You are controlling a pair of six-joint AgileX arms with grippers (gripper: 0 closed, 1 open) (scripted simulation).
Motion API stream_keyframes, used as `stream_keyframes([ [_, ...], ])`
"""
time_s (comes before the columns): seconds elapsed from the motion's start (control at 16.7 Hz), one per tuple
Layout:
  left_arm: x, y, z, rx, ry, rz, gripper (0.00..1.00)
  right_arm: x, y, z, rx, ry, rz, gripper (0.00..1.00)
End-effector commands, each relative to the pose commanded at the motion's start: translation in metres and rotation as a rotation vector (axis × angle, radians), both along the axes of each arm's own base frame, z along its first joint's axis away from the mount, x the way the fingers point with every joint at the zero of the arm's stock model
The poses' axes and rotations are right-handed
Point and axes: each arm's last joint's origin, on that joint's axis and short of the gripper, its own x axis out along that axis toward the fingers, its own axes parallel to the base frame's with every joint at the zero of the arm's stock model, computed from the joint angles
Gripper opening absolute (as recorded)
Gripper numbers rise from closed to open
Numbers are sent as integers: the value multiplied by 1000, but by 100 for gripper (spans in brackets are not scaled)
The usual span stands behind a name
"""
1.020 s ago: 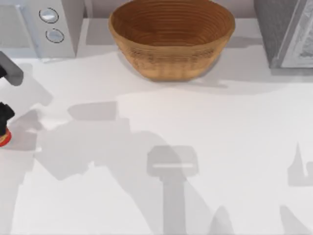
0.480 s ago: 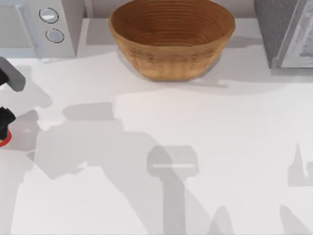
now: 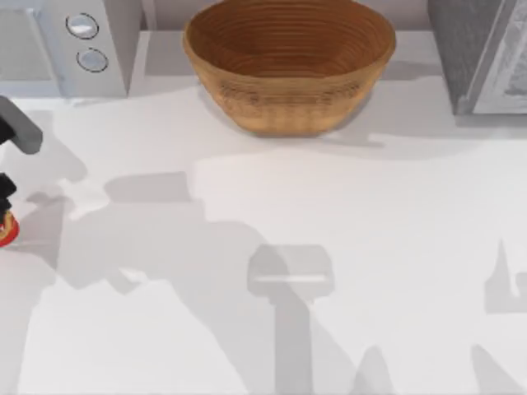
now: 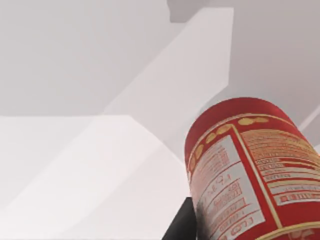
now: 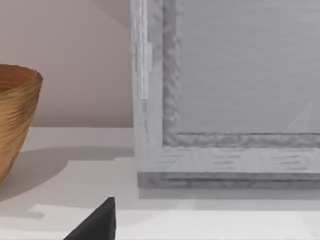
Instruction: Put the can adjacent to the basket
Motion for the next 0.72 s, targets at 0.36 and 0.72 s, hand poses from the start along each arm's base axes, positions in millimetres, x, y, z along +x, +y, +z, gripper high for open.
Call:
stream_keyframes([
  [0.36,0,0,0,0,0,0,0,0,0,0,0,0,0,100],
  [0.72,0,-1,1,0,-2,-3,0,0,0,0,0,0,0,100],
])
